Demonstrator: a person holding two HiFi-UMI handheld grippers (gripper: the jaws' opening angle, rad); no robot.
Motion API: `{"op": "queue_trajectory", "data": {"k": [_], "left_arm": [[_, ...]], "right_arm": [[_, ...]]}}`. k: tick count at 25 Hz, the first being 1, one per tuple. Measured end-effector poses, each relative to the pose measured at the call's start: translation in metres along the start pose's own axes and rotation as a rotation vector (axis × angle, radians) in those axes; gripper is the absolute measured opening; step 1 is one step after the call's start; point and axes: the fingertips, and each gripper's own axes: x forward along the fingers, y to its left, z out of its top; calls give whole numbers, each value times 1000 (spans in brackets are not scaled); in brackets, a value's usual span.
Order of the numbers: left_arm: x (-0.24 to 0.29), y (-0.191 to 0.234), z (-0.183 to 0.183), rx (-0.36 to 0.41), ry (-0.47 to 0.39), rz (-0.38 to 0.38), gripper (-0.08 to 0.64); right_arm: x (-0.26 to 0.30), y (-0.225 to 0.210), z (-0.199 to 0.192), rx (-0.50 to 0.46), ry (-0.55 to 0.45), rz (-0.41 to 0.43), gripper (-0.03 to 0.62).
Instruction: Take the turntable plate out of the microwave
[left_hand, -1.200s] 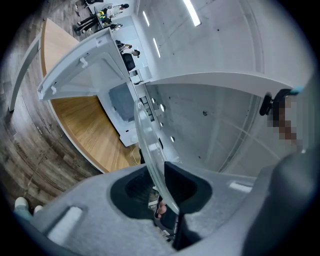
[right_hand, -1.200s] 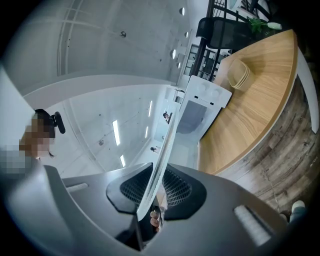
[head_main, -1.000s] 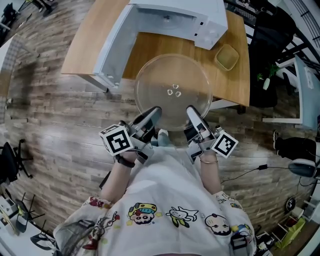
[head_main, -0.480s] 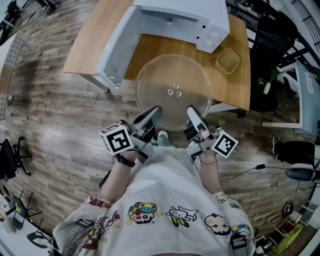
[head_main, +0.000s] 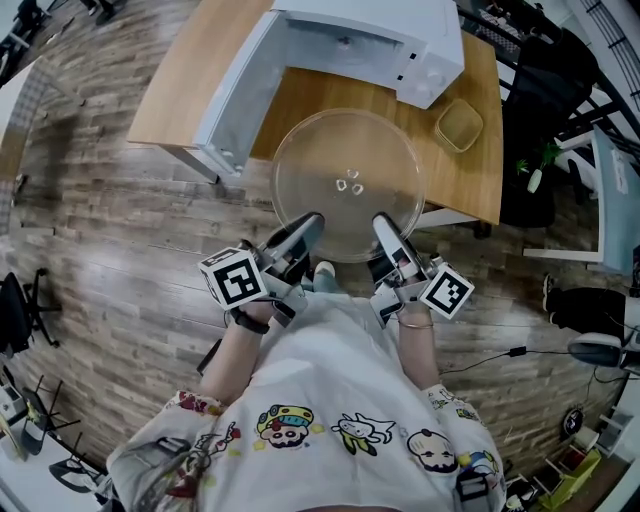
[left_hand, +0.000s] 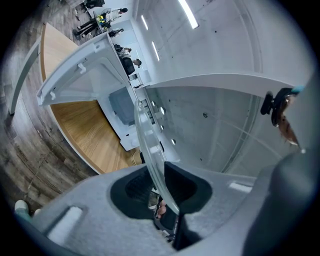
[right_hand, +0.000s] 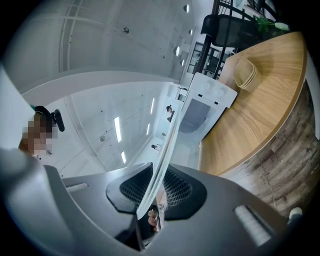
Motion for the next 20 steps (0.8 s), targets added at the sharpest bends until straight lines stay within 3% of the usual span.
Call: {"op": "queue_trajectory", "data": {"k": [20], "left_arm": [[-3,1,1,-11,-10,6,63]], "right_arm": [[1,-1,-4,-7,7,-12,80]]}}
